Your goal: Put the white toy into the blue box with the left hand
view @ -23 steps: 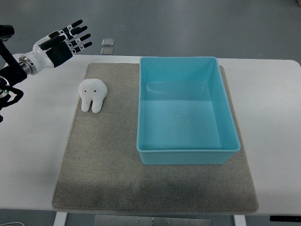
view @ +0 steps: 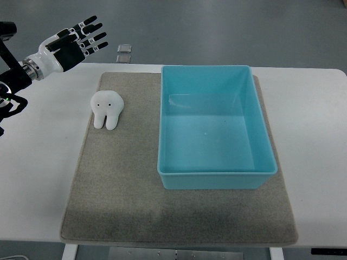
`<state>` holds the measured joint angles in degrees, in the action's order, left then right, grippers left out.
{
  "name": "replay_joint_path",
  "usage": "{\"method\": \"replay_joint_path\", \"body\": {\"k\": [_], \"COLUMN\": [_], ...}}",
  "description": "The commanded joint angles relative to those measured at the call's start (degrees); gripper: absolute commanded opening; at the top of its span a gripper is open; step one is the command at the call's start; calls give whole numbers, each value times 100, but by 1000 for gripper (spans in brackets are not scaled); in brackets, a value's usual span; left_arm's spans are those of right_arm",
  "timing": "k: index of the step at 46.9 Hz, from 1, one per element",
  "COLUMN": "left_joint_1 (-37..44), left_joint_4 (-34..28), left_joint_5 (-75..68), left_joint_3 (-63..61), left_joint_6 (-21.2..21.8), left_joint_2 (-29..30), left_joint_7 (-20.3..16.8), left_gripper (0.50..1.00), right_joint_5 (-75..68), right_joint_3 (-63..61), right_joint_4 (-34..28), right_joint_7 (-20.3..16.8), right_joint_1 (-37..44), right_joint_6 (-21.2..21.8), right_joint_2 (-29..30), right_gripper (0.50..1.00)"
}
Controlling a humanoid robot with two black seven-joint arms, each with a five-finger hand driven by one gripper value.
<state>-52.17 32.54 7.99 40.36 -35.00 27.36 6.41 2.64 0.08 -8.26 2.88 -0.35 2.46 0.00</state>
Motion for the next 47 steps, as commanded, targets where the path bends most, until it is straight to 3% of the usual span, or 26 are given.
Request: {"method": "replay_joint_path", "body": {"k": [1, 11, 33, 39, 47], "left_joint_1": [-3, -3, -12, -38, -30], "left_joint_4": [16, 16, 499, 894, 1465], "left_joint_5": [-34, -368, -3242, -4014, -5254], "left_joint_3": [-37, -37, -335, -661, -959], "left_joint_6": [0, 0, 0, 0, 1336], "left_joint_2": [50, 138, 621, 806, 877], "left_joint_7": [-8, -271, -1941, -2266, -2636], "left_gripper": [1000, 999, 996, 996, 996], "right_joint_5": [0, 0, 0, 0, 0], "right_joint_3": [1, -8, 1, 1, 1], "right_joint_4": [0, 0, 0, 0, 0], "right_joint_7": [2, 2, 2, 2, 2], "right_joint_1": [0, 0, 0, 0, 0], "right_joint_6": [0, 0, 0, 0, 0], "right_joint_2": [0, 0, 0, 0, 0], "right_gripper": [936, 936, 936, 936, 936]}}
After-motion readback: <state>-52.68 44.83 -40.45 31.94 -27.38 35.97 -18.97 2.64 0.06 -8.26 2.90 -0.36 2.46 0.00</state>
